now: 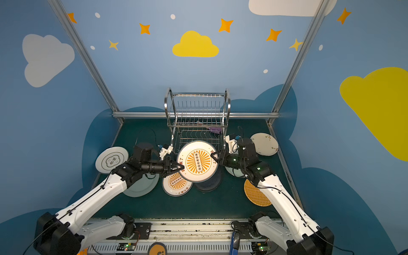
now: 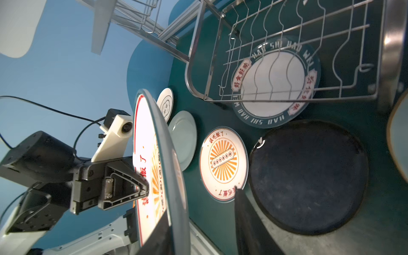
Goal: Load the plates into the dish rack
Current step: 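Carry sunburst plate to table centre with left gripper while right gripper grasps rim, then lift sunburst plate to rack top with right gripper while left gripper draws back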
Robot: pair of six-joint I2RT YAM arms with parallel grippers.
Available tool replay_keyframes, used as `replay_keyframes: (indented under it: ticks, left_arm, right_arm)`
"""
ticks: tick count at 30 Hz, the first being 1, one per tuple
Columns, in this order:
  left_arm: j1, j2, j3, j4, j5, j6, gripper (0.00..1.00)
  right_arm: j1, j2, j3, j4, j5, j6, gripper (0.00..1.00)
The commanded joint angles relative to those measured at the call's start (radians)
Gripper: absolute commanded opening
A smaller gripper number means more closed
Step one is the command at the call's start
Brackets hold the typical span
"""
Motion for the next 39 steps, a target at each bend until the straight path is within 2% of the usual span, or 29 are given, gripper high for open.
replay_keyframes:
  ticks: [1,2,7,12,13,15,16,18,19,22,27,30,32,36,39]
  left_arm:
    - [-0.003,0.014,0.046,0.103,0.050,0.014,0.04]
    - [-0.003,0.024,0.048,0.103,0.052,0.021,0.04]
    - [-0.003,0.085,0.053,0.134,0.085,0.040,0.04]
    - [-0.003,0.138,0.062,0.159,0.121,0.082,0.04]
    - [-0.001,0.146,0.068,0.146,0.119,0.102,0.16]
    - [0.005,0.153,0.090,0.062,0.081,0.174,0.59]
    - [0.007,0.147,0.102,0.002,0.034,0.211,0.76]
    - [0.027,0.115,0.108,-0.077,-0.048,0.255,0.97]
    - [0.047,0.088,0.105,-0.112,-0.086,0.268,1.00]
    - [0.130,-0.019,0.086,-0.185,-0.175,0.271,1.00]
    - [0.243,-0.254,0.028,-0.216,-0.290,0.283,1.00]
    - [0.260,-0.360,0.013,-0.216,-0.360,0.295,1.00]
    - [0.261,-0.397,0.010,-0.200,-0.367,0.298,1.00]
    - [0.260,-0.419,0.005,-0.160,-0.380,0.296,1.00]
    - [0.261,-0.420,-0.008,-0.118,-0.370,0.291,1.00]
  right_arm:
    - [0.006,-0.041,0.018,-0.036,0.005,0.048,0.22]
    - [0.006,-0.049,0.014,-0.045,0.010,0.066,0.16]
    - [0.006,-0.078,0.011,-0.091,0.019,0.132,0.02]
    - [0.007,-0.093,-0.011,-0.028,-0.019,0.198,0.00]
    - [0.009,-0.094,-0.005,-0.032,-0.013,0.200,0.00]
    - [0.021,-0.098,0.033,-0.086,0.047,0.186,0.00]
    - [0.036,-0.104,0.069,-0.140,0.110,0.160,0.00]
    - [0.069,-0.124,0.117,-0.204,0.234,0.125,0.00]
    - [0.092,-0.134,0.143,-0.228,0.309,0.110,0.00]
    - [0.158,-0.134,0.229,-0.285,0.479,0.073,0.00]
    - [0.247,-0.080,0.355,-0.265,0.654,-0.007,0.00]
    - [0.276,-0.010,0.475,-0.243,0.735,-0.068,0.00]
    - [0.294,0.054,0.577,-0.251,0.817,-0.116,0.00]
    - [0.302,0.214,0.800,-0.267,0.989,-0.224,0.00]
    - [0.302,0.305,0.915,-0.206,1.084,-0.309,0.00]
